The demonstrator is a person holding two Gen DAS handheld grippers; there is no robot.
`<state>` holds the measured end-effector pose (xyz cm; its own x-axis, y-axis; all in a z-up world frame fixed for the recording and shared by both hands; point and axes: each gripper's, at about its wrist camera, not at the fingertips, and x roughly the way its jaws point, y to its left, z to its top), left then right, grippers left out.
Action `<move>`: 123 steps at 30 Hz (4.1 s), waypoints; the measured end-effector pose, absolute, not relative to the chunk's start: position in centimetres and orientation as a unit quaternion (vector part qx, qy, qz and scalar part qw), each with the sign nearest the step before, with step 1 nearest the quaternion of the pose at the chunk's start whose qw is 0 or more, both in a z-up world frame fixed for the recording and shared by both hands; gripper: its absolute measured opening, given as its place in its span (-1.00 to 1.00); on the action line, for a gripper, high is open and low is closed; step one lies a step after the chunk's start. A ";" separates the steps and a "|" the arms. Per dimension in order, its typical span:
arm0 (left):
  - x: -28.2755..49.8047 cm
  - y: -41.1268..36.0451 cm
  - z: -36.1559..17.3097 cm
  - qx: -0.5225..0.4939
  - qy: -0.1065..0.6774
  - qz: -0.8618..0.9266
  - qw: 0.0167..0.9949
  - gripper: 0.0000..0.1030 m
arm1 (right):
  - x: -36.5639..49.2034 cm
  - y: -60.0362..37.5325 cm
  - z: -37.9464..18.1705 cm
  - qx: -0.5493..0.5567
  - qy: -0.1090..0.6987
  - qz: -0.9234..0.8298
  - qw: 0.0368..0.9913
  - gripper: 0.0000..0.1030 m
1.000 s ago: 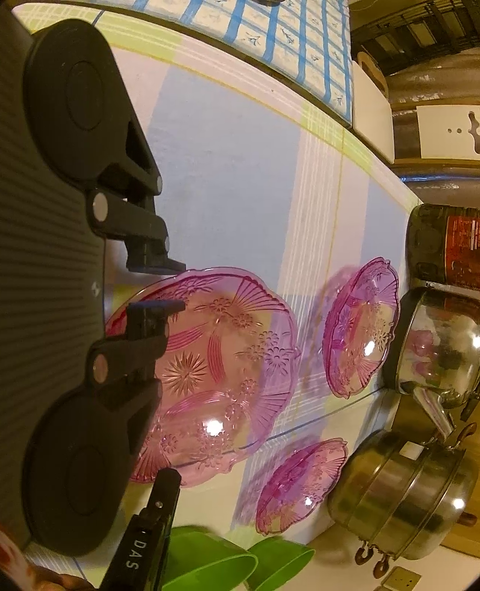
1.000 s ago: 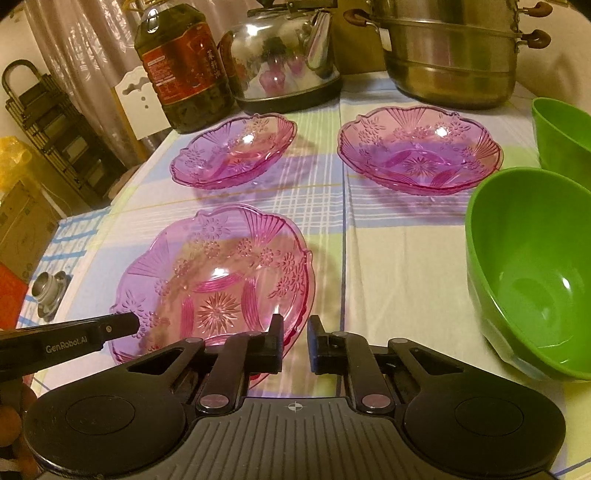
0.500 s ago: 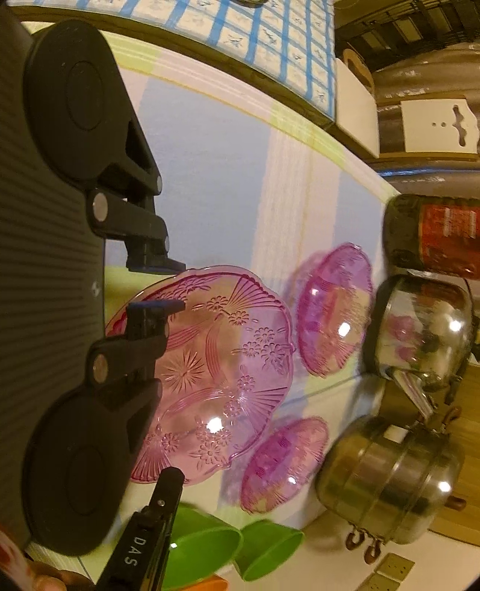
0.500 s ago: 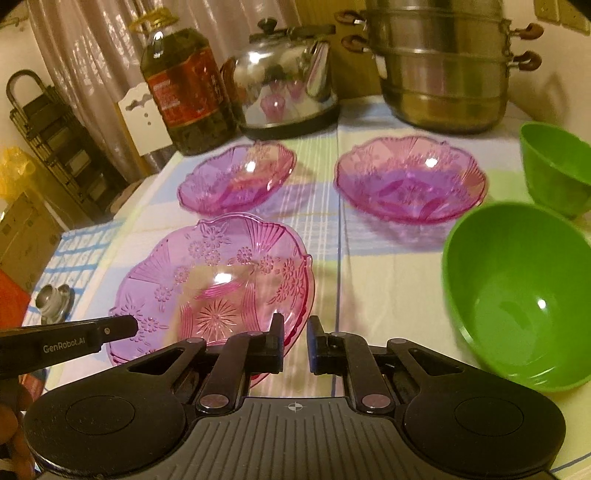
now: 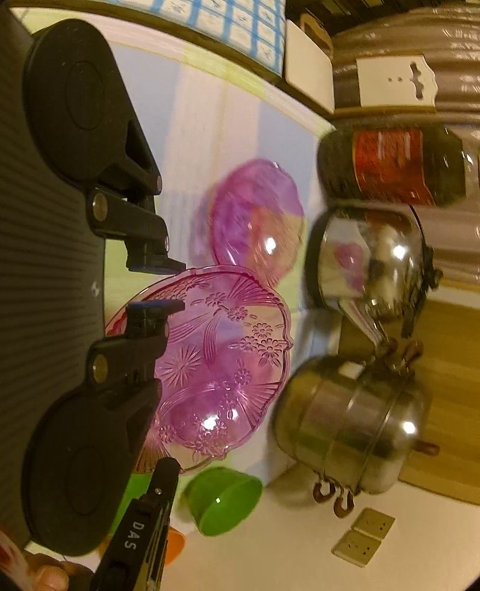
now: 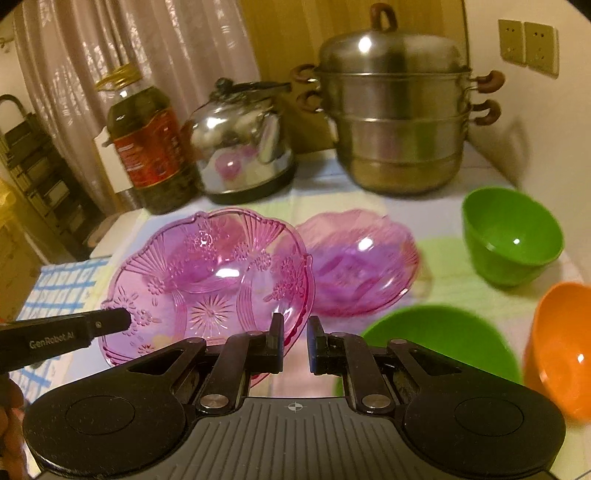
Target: Organize plates and bowls
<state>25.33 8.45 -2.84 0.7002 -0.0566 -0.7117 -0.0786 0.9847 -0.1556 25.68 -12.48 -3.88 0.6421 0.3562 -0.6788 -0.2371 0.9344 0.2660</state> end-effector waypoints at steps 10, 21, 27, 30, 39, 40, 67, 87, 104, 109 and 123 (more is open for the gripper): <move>31.1 5.7 -4.2 -0.102 0.398 -0.027 0.911 -0.76 | 30.5 -16.0 -3.6 0.068 0.393 0.133 0.907 -0.76; 36.0 3.7 -7.3 -0.105 0.394 -0.050 0.912 -0.76 | 35.3 -17.6 -5.7 0.035 0.406 0.106 0.907 -0.76; 38.0 2.8 -8.3 -0.092 0.392 -0.052 0.914 -0.76 | 37.5 -18.1 -7.3 0.026 0.420 0.099 0.902 -0.75; 38.8 2.5 -9.0 -0.093 0.401 -0.050 0.910 -0.76 | 38.5 -18.1 -8.3 0.021 0.431 0.096 0.897 -0.75; 39.6 2.2 -10.6 -0.079 0.416 -0.043 0.905 -0.76 | 39.9 -17.3 -10.2 -0.007 0.456 0.100 0.885 -0.74; 39.6 2.1 -10.6 -0.075 0.417 -0.042 0.905 -0.76 | 39.9 -17.2 -10.3 -0.012 0.457 0.100 0.884 -0.74; 38.1 2.8 -9.7 -0.088 0.400 -0.032 0.912 -0.48 | 38.8 -17.3 -8.8 0.011 0.443 0.116 0.889 -0.20; 25.2 7.1 -0.5 -0.072 0.373 0.004 0.925 -0.47 | 26.9 -13.5 -0.4 0.052 0.413 0.157 0.896 -0.20; 15.2 10.8 1.9 -0.086 0.374 0.039 0.923 -0.46 | 17.7 -10.1 1.7 0.053 0.405 0.181 0.894 -0.20; 14.5 11.4 2.4 -0.089 0.369 0.044 0.924 -0.46 | 17.0 -9.5 1.9 0.050 0.406 0.187 0.893 -0.20; 15.5 12.4 1.9 -0.094 0.370 0.051 0.923 -0.46 | 17.6 -8.6 1.0 0.046 0.414 0.190 0.889 -0.20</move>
<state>15.48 12.44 1.88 0.7204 0.0241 -0.6931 -0.1631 0.9772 -0.1356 17.65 -8.63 0.97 0.5850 0.3759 -0.7186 -0.2993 0.9236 0.2395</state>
